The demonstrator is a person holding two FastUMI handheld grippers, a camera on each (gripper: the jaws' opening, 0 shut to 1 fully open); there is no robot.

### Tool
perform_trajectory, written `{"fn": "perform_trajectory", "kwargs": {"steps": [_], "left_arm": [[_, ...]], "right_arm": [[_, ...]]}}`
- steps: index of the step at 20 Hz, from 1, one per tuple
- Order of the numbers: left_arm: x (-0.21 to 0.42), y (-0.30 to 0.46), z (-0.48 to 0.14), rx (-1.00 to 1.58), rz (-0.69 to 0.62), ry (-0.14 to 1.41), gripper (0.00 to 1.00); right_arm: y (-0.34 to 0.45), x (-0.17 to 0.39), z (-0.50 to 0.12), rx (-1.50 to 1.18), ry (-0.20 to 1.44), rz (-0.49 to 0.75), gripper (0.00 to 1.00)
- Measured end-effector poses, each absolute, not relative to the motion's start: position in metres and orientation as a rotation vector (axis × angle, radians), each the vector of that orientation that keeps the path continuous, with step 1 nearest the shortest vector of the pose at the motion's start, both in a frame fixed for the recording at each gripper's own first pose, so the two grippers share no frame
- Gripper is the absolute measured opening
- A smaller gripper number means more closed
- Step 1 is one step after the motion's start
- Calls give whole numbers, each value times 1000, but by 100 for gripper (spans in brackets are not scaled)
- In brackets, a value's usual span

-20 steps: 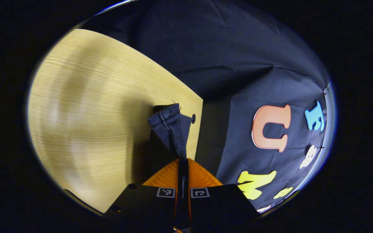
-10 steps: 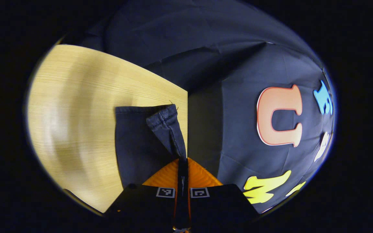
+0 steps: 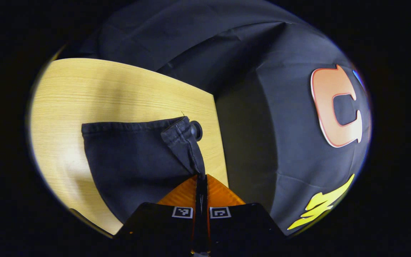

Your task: Grasp the waist and the cuffs of the jeans and fold them to make the two legs overlap; first hold the waist and fold one-third of the jeans toward the cuffs, then hold the cuffs and fold the remaining one-third in the same direction to finish folding.

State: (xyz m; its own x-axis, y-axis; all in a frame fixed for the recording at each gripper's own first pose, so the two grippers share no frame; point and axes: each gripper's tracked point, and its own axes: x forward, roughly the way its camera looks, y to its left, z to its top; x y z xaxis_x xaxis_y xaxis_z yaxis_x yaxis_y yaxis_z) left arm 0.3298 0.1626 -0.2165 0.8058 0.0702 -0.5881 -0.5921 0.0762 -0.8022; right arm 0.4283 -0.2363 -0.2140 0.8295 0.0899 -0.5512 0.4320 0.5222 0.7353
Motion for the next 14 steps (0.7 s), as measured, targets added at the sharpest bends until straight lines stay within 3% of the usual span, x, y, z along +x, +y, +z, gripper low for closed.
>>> {"fn": "perform_trajectory", "kwargs": {"steps": [5, 8, 10, 11, 12, 13, 14], "left_arm": [[339, 157, -248, -1319, 546, 483, 6], [334, 156, -253, -1244, 548, 506, 19], [333, 153, -254, -1203, 523, 511, 71], [333, 152, -247, -1186, 511, 506, 80], [333, 151, -247, -1161, 509, 507, 77], [328, 153, -245, -1128, 515, 514, 99], [325, 152, -246, -1100, 514, 519, 99]], "right_arm": [[-238, 443, -244, 1028, 590, -238, 2], [-237, 441, -247, 1030, 590, -233, 4], [-232, 445, -240, 1060, 565, -195, 1], [-233, 447, -237, 1060, 561, -194, 18], [-234, 447, -237, 1048, 556, -196, 35], [-235, 447, -235, 1032, 552, -195, 51], [-235, 445, -230, 1022, 549, -188, 70]]}}
